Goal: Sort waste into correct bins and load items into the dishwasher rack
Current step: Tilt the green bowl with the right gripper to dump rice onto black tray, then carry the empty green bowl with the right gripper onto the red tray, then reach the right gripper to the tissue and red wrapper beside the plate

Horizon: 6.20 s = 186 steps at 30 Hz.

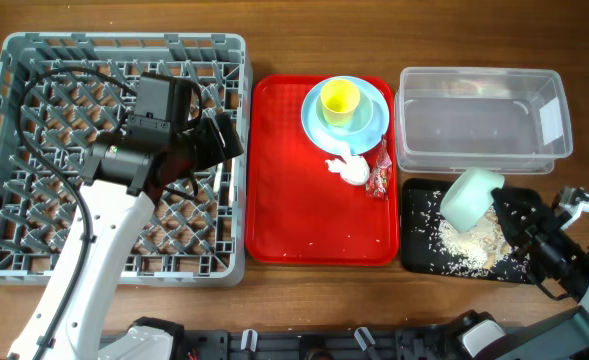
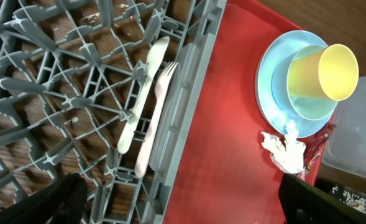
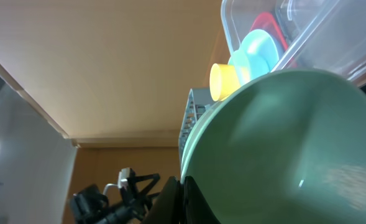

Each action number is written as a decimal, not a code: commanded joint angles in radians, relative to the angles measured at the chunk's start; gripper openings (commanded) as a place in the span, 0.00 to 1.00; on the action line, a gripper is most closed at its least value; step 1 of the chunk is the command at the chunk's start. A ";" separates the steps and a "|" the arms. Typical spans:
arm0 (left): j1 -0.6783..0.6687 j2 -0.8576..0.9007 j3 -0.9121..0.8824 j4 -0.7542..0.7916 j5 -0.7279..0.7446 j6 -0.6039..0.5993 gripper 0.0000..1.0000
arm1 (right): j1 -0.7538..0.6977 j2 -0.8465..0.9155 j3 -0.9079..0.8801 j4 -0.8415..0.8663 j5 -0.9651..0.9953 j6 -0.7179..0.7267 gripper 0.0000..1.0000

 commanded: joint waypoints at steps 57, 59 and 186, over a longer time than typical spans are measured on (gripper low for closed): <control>0.004 -0.007 0.006 0.002 0.011 -0.013 1.00 | 0.375 -0.188 0.143 0.179 0.380 0.258 0.04; 0.004 -0.007 0.006 0.002 0.011 -0.013 1.00 | 0.448 -0.230 0.181 0.198 0.461 0.329 0.04; 0.004 -0.007 0.006 0.002 0.011 -0.013 1.00 | 1.480 0.497 0.260 0.805 1.806 1.160 0.17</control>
